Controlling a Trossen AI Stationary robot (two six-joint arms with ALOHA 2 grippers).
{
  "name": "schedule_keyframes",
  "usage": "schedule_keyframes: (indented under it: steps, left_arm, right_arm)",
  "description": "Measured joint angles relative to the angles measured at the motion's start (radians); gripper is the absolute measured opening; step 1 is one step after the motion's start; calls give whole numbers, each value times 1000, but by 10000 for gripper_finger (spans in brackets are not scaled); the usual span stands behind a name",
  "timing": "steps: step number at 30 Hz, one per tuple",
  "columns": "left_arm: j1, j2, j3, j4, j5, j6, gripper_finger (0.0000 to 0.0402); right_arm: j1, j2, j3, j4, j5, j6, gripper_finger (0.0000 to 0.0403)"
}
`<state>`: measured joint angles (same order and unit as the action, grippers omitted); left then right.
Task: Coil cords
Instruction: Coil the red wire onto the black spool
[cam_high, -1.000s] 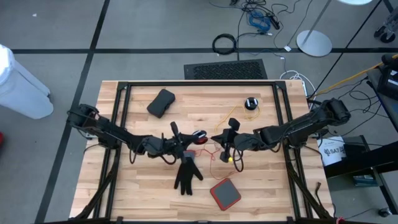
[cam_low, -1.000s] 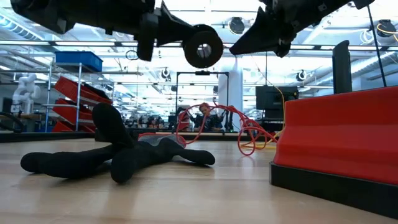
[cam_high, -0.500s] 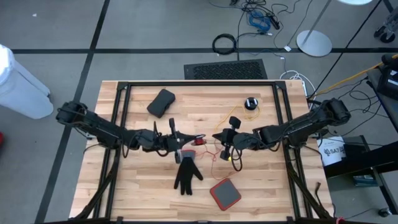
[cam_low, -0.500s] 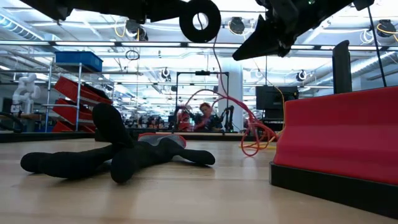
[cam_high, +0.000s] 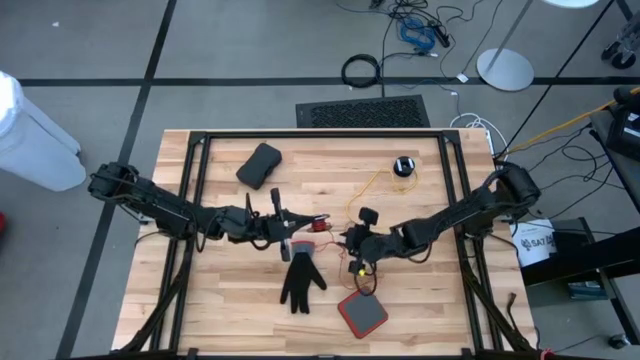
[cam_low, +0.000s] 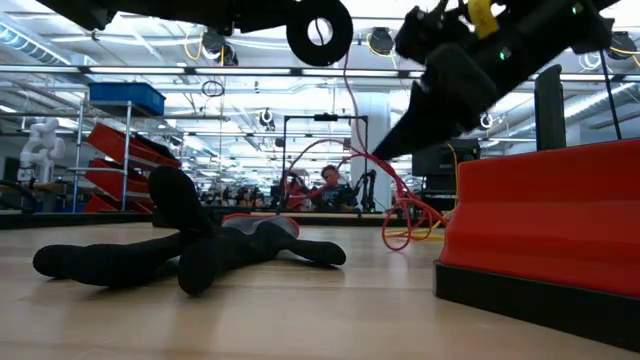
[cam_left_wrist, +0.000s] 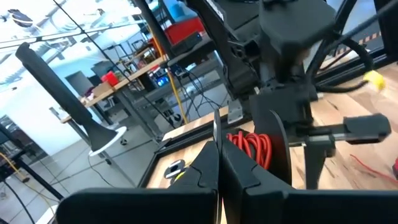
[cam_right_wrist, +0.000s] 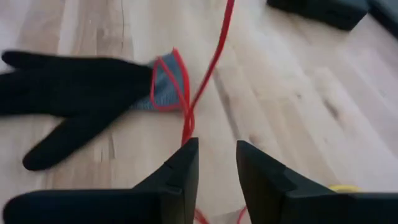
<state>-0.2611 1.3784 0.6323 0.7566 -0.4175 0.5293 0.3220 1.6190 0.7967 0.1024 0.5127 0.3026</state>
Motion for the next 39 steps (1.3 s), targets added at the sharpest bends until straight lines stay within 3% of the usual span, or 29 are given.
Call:
schedule_keyframes:
  steps: [9, 15, 23, 31, 39]
  left_arm:
    - [0, -60, 0, -9, 1, 1, 0]
    - [0, -123, 0, -48, 1, 1, 0]
    - [0, -188, 0, -95, -14, 11, 0]
    - [1, -189, 0, -120, -21, 11, 0]
    - [1, -189, 0, -119, -23, 7, 0]
  right_arm:
    - [6, 79, 0, -2, 9, 26, 84]
    - [6, 82, 0, -27, 14, -1, 17]
    - [21, 75, 0, -213, 15, 81, 1]
    - [79, 35, -1, -267, 9, 129, 12]
    - [92, 8, 0, -246, 66, 104, 91]
